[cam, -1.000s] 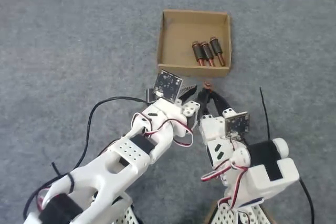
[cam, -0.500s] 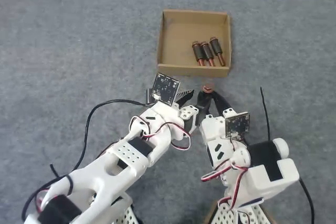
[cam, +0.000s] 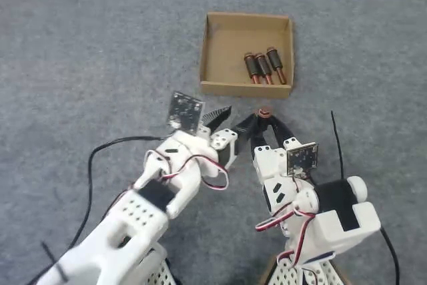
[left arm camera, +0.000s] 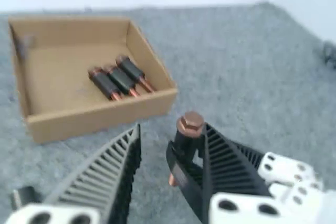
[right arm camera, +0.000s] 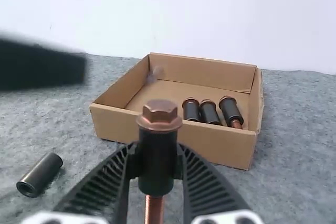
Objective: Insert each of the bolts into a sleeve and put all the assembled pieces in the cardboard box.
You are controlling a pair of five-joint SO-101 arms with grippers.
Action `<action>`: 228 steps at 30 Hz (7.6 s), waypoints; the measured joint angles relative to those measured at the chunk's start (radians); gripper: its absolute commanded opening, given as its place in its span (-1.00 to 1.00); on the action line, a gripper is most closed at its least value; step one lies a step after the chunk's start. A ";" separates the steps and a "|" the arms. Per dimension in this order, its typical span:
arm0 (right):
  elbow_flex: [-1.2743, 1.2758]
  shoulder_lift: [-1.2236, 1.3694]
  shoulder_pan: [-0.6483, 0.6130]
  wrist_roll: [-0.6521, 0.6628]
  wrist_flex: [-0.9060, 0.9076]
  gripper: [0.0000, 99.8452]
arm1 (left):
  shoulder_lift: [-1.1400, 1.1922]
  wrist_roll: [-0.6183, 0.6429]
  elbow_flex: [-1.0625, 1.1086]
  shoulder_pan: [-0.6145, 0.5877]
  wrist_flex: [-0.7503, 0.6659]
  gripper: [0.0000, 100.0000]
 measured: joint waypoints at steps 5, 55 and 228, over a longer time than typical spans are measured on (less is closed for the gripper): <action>0.000 0.000 0.000 0.000 0.000 -0.99 | -0.219 0.000 0.002 -0.089 0.190 -0.65; -0.867 0.002 0.000 0.000 0.861 -0.99 | -0.887 -0.239 0.353 -0.801 0.839 -0.97; -1.688 -0.037 -0.307 -0.301 2.770 -0.89 | -0.887 -0.242 0.353 -0.801 0.839 -0.97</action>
